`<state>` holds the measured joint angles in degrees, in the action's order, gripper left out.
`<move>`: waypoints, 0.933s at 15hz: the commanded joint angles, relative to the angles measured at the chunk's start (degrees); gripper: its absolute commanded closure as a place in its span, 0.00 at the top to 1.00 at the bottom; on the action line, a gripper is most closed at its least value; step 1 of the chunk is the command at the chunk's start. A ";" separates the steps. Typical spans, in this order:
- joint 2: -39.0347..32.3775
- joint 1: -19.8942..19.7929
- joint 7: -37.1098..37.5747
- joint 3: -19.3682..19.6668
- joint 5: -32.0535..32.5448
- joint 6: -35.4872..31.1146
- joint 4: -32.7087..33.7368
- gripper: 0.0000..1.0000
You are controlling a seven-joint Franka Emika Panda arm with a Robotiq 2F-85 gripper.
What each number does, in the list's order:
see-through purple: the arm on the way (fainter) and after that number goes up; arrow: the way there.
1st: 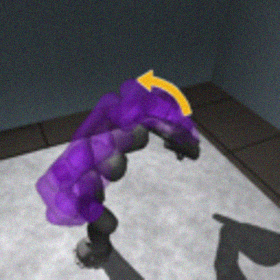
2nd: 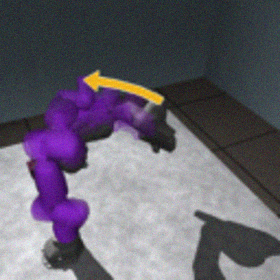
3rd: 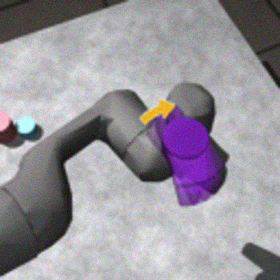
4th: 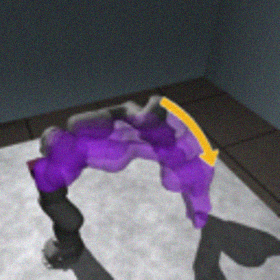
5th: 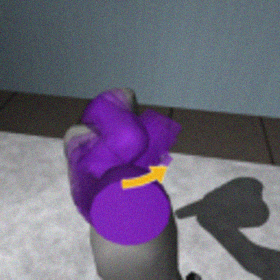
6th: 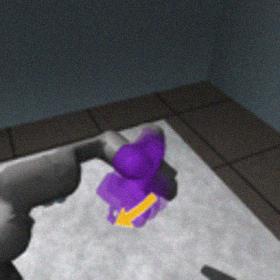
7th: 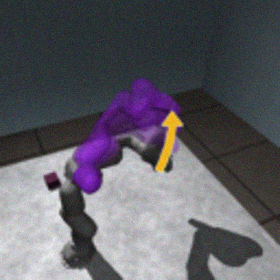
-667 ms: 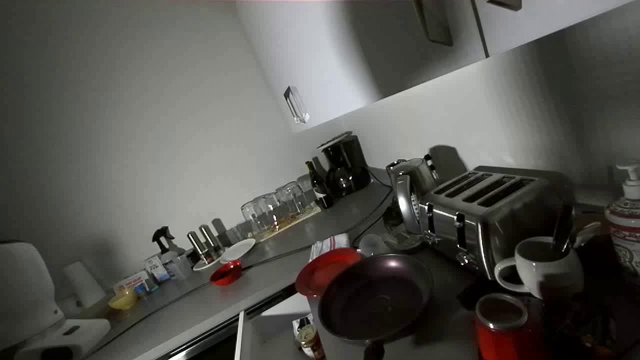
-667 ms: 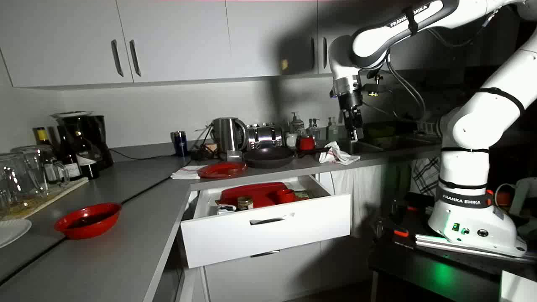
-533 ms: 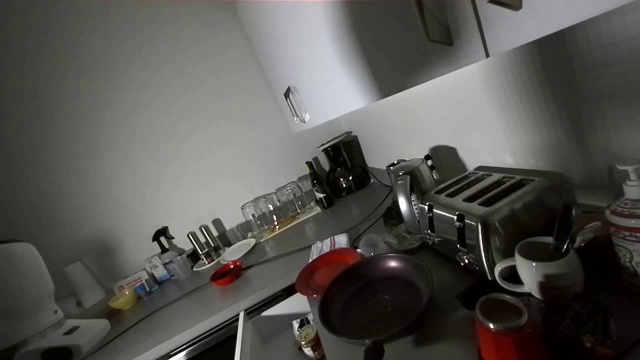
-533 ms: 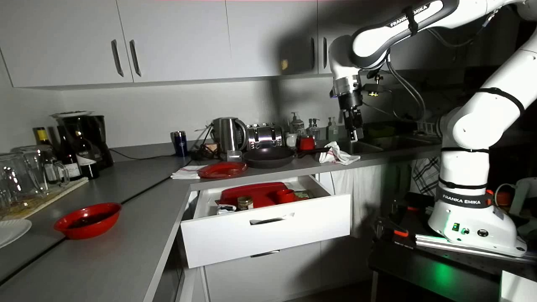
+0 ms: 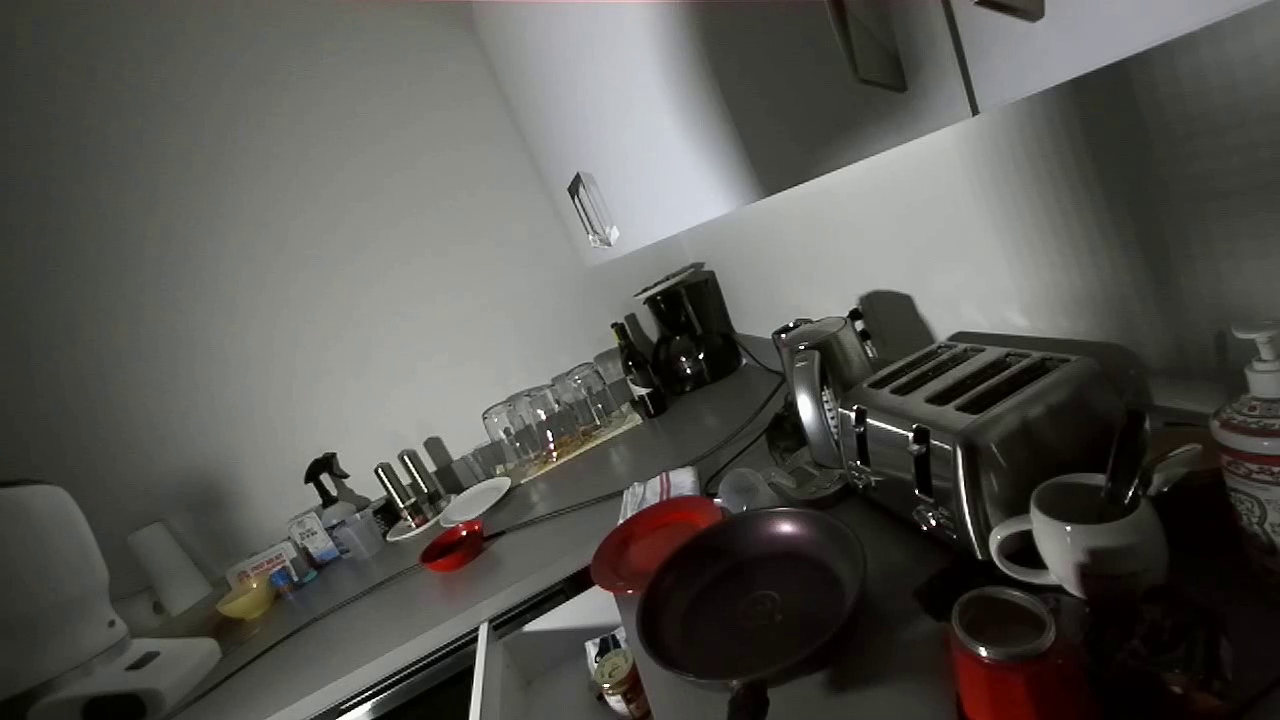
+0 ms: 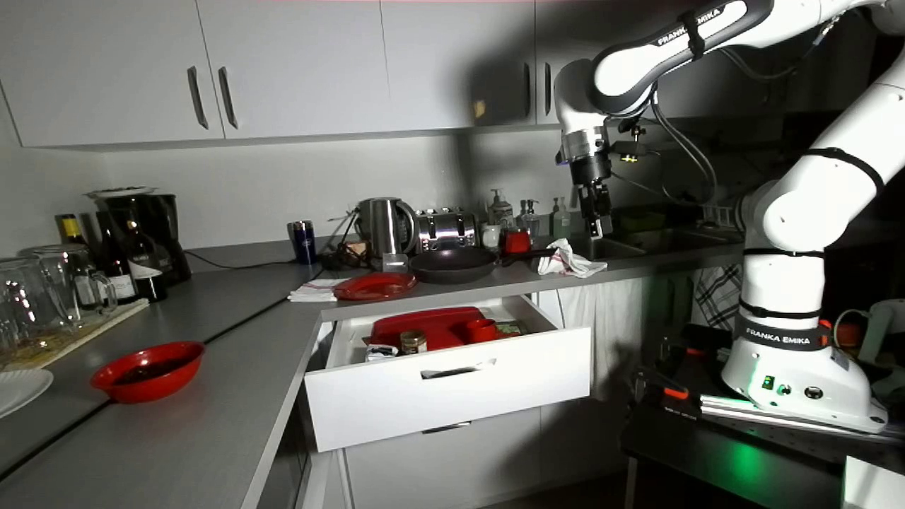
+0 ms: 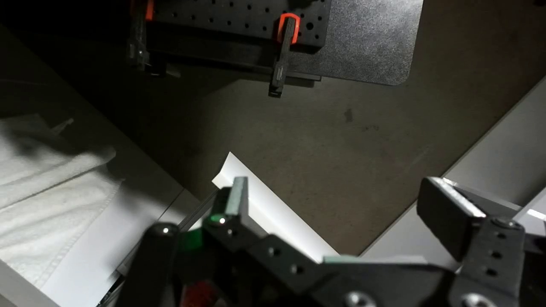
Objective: Close the drawer
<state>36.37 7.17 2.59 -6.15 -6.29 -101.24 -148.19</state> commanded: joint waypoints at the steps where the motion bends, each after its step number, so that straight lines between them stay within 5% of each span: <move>1: -0.02 -0.11 -0.04 -0.10 -0.04 0.09 0.08 1.00; 14: -3.23 0.79 0.80 -0.96 -2.12 -4.71 -1.11 1.00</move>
<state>34.59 7.21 2.59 -6.42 -6.53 -103.14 -148.52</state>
